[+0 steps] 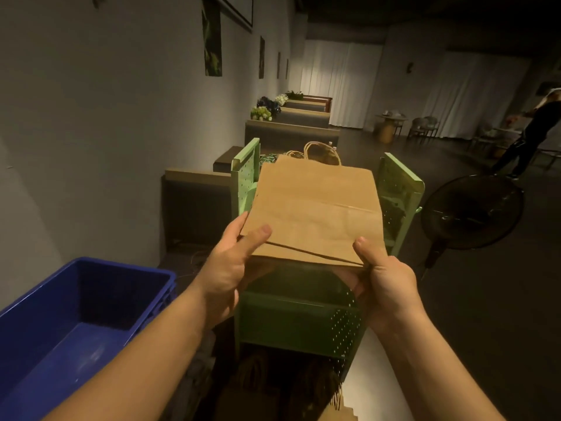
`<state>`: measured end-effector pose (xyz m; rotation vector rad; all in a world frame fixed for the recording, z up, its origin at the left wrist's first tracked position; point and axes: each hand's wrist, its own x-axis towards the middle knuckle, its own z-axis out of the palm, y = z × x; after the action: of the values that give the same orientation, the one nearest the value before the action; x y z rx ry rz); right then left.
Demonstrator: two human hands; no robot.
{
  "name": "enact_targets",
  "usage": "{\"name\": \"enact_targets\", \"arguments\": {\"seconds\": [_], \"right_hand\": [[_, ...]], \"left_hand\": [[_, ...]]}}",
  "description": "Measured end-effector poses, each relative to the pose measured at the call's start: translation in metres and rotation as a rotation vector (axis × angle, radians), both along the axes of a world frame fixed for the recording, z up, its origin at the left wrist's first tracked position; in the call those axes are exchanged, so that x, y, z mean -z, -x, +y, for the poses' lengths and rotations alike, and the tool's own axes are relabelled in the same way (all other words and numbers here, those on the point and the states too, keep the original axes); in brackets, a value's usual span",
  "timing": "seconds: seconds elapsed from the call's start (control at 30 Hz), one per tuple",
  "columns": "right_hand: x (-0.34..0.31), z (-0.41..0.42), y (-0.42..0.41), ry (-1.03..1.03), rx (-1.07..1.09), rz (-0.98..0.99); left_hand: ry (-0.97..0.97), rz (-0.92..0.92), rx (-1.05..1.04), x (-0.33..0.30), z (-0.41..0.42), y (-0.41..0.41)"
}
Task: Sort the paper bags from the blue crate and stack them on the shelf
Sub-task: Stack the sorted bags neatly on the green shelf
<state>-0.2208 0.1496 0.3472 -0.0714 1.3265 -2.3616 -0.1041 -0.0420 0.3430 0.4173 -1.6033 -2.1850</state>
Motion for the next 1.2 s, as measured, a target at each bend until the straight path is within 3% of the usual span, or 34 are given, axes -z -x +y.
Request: {"name": "enact_targets", "arguments": {"seconds": [0.17, 0.27, 0.37, 0.47, 0.6, 0.8, 1.2], "right_hand": [[-0.009, -0.006, 0.001, -0.057, -0.028, 0.044], [-0.013, -0.007, 0.000, -0.157, -0.089, 0.087], [-0.014, -0.007, 0.000, -0.337, 0.035, 0.230], [-0.005, 0.000, 0.001, -0.587, 0.127, 0.516], [0.003, 0.011, -0.001, -0.674, 0.150, 0.722], [0.004, 0.015, 0.003, -0.686, 0.180, 0.758], [0.008, 0.013, 0.015, -0.661, 0.136, 0.779]], "left_hand": [[0.372, -0.003, -0.106, 0.009, -0.001, 0.001], [0.492, -0.032, -0.166, 0.005, -0.005, 0.008], [0.521, -0.043, -0.214, 0.008, -0.010, 0.011], [0.544, -0.039, -0.258, 0.016, -0.011, 0.014], [0.551, -0.013, -0.317, 0.022, -0.009, 0.014], [0.486, 0.083, -0.335, 0.026, -0.010, 0.014], [0.566, 0.089, -0.462, 0.039, -0.016, 0.022]]}}
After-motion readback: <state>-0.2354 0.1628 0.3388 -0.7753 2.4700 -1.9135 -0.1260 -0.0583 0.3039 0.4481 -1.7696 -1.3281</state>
